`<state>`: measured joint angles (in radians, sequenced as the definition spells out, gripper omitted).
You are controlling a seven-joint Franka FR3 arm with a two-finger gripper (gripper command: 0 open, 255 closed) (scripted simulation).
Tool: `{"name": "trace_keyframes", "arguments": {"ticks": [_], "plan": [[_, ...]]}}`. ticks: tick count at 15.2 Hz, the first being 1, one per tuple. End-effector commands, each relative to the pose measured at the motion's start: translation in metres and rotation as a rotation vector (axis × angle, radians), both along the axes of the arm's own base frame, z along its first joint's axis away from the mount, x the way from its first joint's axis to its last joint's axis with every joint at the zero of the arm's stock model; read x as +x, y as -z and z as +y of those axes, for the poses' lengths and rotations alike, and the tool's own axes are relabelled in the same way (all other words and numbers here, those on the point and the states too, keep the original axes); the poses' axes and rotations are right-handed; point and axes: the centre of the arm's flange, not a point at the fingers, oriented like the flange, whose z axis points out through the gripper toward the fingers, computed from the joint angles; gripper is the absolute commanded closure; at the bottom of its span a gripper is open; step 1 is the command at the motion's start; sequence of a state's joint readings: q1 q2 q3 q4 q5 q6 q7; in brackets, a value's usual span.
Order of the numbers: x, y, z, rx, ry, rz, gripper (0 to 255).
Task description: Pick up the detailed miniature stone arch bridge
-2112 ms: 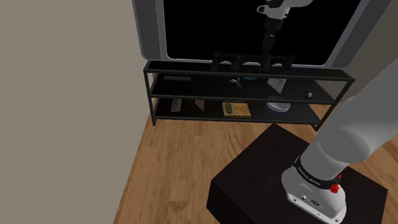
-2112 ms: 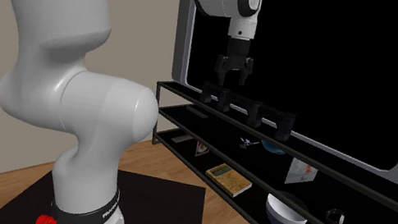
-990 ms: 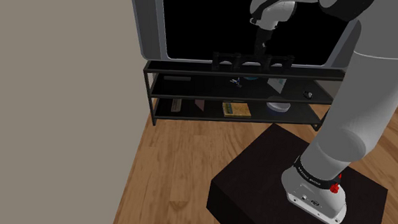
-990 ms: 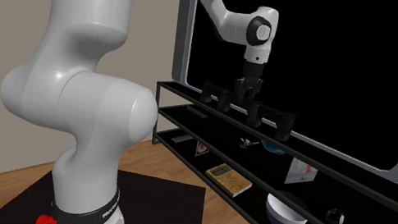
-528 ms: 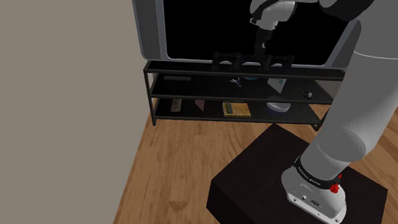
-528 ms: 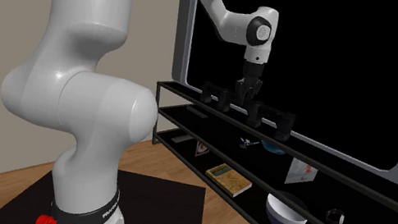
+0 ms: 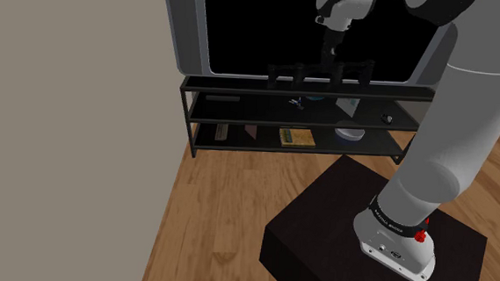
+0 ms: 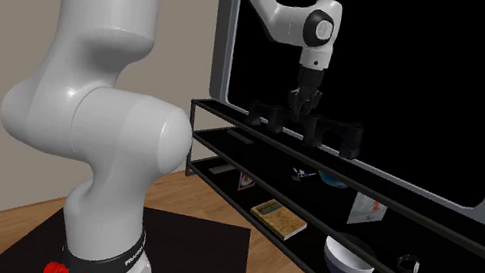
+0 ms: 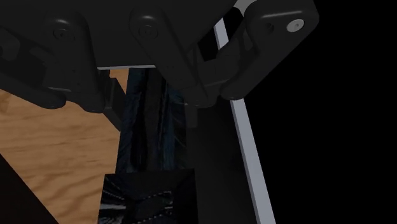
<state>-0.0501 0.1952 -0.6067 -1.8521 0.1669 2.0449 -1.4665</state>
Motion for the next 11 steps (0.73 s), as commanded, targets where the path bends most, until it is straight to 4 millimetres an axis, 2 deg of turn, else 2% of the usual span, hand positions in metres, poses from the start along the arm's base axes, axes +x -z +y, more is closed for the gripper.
{"name": "trace_keyframes", "arguments": {"ticks": [1,9,11], "plan": [[0.000,-0.012,0.001,0.000,0.000,-0.001,255],[0.000,-0.055,0.001,0.000,0.000,-0.001,255],[0.000,-0.055,0.001,0.000,0.000,-0.001,255]]}}
